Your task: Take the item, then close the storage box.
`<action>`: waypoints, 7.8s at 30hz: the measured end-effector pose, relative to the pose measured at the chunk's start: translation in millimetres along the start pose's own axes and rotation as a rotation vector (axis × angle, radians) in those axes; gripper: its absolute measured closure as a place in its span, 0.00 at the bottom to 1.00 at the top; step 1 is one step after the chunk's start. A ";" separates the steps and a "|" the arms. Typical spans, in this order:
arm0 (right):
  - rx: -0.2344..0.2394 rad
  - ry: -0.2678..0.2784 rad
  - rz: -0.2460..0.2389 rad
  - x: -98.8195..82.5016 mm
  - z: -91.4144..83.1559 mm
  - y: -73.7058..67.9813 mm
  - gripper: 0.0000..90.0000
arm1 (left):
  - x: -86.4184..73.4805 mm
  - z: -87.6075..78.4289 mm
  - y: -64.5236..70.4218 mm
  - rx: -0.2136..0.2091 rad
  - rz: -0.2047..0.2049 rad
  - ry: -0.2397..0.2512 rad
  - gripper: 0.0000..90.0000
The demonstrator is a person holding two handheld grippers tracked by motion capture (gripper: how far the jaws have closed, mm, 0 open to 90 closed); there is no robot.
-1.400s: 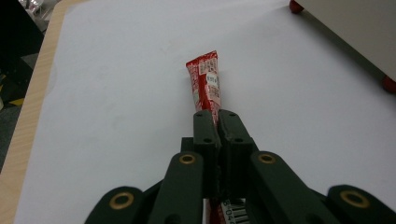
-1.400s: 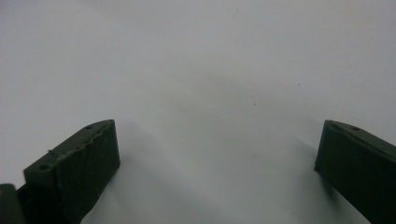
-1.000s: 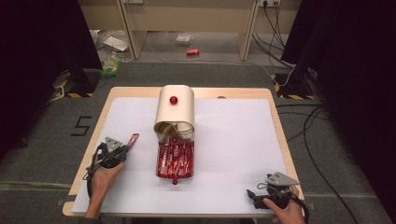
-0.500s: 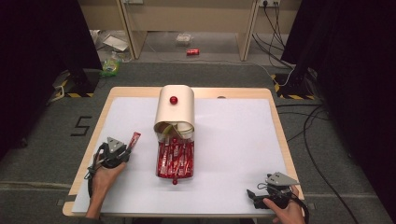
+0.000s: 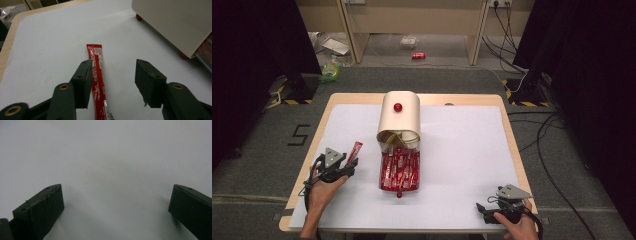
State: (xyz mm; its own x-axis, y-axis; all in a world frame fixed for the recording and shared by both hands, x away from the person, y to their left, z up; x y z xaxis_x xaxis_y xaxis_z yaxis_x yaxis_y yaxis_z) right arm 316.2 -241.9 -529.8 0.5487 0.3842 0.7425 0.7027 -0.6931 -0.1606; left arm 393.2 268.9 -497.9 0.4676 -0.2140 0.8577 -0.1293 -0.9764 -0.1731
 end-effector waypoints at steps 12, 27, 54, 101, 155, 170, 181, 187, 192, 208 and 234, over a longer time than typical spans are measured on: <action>0.000 0.000 0.000 0.0 0.0 0.0 0.00 | 5.3 -15.7 6.1 -0.037 -0.024 0.064 0.24; 0.000 0.000 0.000 0.0 0.0 0.0 0.00 | 6.1 -33.4 16.0 -0.068 -0.002 0.116 0.18; 0.000 0.000 0.000 0.0 0.0 0.0 0.00 | -12.4 -58.6 24.9 -0.087 0.007 0.134 0.19; 0.001 0.001 -0.002 -0.1 0.0 0.0 0.00 | -38.5 -85.0 51.3 -0.113 0.066 0.133 0.18; 0.000 0.000 -0.005 0.0 0.1 0.1 0.00 | -34.5 -65.0 84.6 -0.113 0.148 0.037 0.18; -0.002 -0.002 -0.004 0.1 0.1 0.1 0.00 | -25.3 -60.0 89.9 -0.155 0.111 0.036 0.10; -0.001 -0.001 -0.004 0.1 0.1 0.2 0.00 | -13.5 -51.8 88.0 -0.156 0.054 0.050 0.11; -0.001 0.000 -0.004 0.0 0.1 0.2 0.00 | -8.4 -47.9 88.0 -0.161 0.051 0.041 0.12; -0.001 0.000 -0.004 0.0 0.1 0.2 0.00 | -6.2 -45.1 88.2 -0.155 0.043 0.041 0.11; 0.000 0.000 -0.003 -0.1 0.1 0.0 0.00 | 2.6 -33.1 87.9 -0.155 0.028 0.044 0.10; 0.000 0.001 -0.002 -0.1 0.0 0.0 0.00 | 15.0 -16.8 88.8 -0.142 0.010 0.042 0.08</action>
State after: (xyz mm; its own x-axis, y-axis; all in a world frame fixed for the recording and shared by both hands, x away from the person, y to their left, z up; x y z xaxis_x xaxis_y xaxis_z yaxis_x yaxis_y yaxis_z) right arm 316.1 -241.9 -530.0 0.5465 0.3848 0.7438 0.7040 -0.6921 -0.1593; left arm 374.1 179.5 -492.3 0.4291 -0.2198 0.8761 -0.2574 -0.9595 -0.1146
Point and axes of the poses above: each handheld gripper's, and its own axes: z roughly forward along the jaws, x roughly out of its top, y roughly to its right, the point moved 4 cm from there along z, roughly forward along the jaws, and after that the axes turned 14 degrees about x, right-handed, at the moved point
